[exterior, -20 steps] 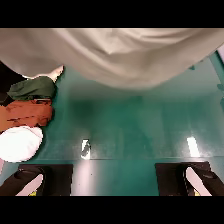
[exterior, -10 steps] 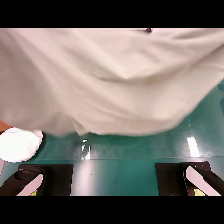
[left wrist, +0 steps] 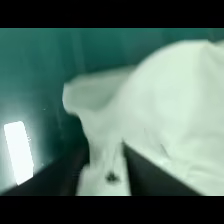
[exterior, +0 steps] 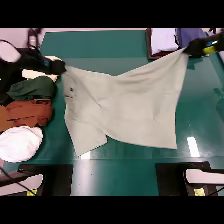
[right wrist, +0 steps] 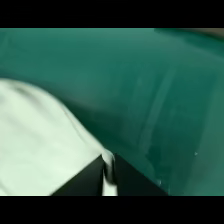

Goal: Fold the shirts.

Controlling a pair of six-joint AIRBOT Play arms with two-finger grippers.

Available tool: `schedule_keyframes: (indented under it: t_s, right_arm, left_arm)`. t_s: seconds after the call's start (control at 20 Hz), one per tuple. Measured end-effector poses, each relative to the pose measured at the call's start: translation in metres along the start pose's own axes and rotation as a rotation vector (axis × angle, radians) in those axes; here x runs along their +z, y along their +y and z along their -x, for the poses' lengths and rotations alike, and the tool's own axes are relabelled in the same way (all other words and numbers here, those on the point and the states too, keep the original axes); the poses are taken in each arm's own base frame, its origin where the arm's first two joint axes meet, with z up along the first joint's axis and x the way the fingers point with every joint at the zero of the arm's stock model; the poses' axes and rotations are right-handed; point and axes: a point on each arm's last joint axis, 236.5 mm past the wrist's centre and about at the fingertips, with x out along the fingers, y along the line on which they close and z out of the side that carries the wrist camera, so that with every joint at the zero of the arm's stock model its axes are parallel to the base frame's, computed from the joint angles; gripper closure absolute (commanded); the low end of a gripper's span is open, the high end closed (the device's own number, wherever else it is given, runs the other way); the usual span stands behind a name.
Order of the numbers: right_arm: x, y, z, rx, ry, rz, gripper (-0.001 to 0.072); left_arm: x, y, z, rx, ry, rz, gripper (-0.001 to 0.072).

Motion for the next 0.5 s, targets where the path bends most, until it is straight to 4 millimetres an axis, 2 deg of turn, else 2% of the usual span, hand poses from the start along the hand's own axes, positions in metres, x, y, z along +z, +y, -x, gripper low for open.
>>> schedule_keyframes:
  t_s: [0.05,0.1,0.2,0.3,0.4,0.5]
  right_arm:
    - [-0.005,-0.006,-0.018,-0.001,0.027,-0.009,0.0313]
    - [-0.005,-0.01,-0.029,-0.002,0.036,-0.016,0.0327]
    - [-0.006,-0.014,-0.04,0.001,0.056,-0.022,0.0335]
    - [-0.015,-0.016,-0.037,0.006,0.089,-0.029,0.0335]
    - [-0.031,-0.014,-0.03,0.03,0.127,-0.048,0.0335]
    - [-0.052,-0.007,-0.02,0.081,0.152,-0.086,0.0335]
  left_arm:
    - [-0.007,0.007,-0.017,0.007,0.022,0.025,0.0271]
    - [-0.009,0.014,-0.025,0.015,0.029,0.047,0.0271]
    - [-0.01,0.033,-0.029,0.036,0.038,0.093,0.0271]
    - [-0.018,0.053,-0.02,0.057,0.074,0.137,0.0271]
    - [-0.044,0.072,-0.01,0.074,0.158,0.17,0.027]
    - [-0.078,0.081,-0.004,0.079,0.238,0.199,0.027]
